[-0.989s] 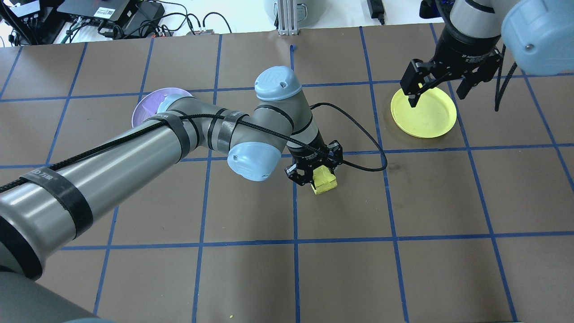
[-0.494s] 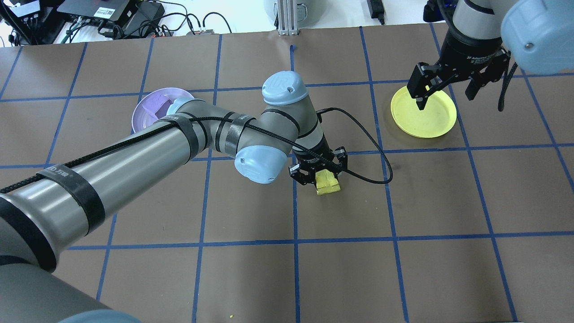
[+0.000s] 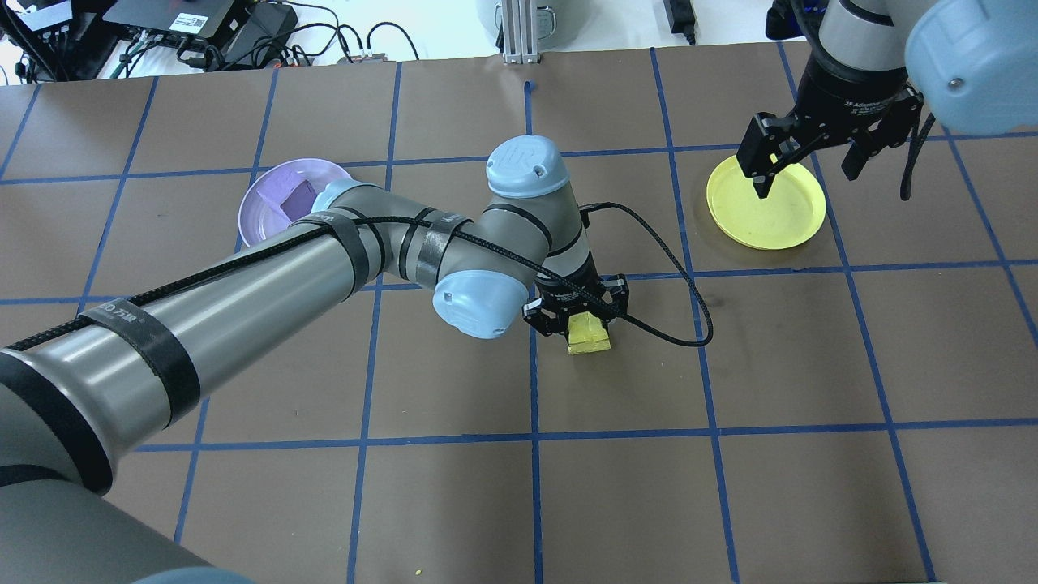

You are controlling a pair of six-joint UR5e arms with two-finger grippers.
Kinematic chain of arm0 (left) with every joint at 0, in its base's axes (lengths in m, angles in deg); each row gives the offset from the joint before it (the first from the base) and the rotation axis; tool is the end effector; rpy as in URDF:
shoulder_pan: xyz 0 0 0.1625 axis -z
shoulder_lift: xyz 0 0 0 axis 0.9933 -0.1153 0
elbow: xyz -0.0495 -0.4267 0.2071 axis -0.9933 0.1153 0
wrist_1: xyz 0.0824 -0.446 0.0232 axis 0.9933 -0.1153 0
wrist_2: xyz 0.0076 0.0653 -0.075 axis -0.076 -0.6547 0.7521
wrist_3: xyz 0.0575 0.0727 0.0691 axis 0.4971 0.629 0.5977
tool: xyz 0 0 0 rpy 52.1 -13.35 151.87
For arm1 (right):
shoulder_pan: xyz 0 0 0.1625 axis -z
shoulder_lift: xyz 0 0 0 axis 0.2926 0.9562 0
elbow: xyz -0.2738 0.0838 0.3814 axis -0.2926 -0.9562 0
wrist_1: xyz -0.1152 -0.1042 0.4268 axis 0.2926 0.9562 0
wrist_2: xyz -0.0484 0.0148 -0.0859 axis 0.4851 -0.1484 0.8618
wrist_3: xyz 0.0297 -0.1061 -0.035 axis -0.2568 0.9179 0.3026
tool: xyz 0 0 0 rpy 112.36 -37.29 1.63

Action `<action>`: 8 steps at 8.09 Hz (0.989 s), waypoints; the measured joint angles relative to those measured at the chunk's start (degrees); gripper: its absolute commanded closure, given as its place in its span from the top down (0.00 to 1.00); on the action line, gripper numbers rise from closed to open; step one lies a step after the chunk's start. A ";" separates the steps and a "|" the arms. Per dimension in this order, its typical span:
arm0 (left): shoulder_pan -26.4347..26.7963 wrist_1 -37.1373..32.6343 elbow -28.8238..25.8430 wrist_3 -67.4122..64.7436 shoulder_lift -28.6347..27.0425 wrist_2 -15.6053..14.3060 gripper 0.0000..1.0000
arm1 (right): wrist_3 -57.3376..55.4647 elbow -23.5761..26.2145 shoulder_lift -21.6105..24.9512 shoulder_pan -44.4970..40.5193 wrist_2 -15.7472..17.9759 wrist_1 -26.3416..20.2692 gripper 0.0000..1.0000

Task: Sort blocks by color into plates

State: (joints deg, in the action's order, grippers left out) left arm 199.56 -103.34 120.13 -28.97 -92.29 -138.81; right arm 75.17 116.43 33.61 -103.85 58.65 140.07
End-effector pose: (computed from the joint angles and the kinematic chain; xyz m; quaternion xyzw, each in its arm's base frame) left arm -0.4435 -0.5266 0.2129 0.0601 -0.9874 -0.1034 0.1041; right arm 0.0918 -0.5618 0.4940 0.0640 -0.9967 -0.0251 0.0433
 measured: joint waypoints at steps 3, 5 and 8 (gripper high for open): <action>-3.73 -2.54 -3.22 0.28 2.72 0.04 1.00 | 0.71 0.00 -0.11 0.00 -0.18 0.15 1.00; -8.63 -9.62 -9.33 3.18 5.26 -0.03 1.00 | 2.81 0.03 -0.19 -0.04 -0.58 2.09 1.00; -24.23 -19.88 -16.00 24.57 10.24 -1.91 1.00 | 2.30 2.68 -0.12 -1.11 -3.49 4.31 1.00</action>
State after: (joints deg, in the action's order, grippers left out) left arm 175.33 -123.23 104.13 -4.40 -82.05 -140.72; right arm 77.47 119.11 33.49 -104.96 55.16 144.38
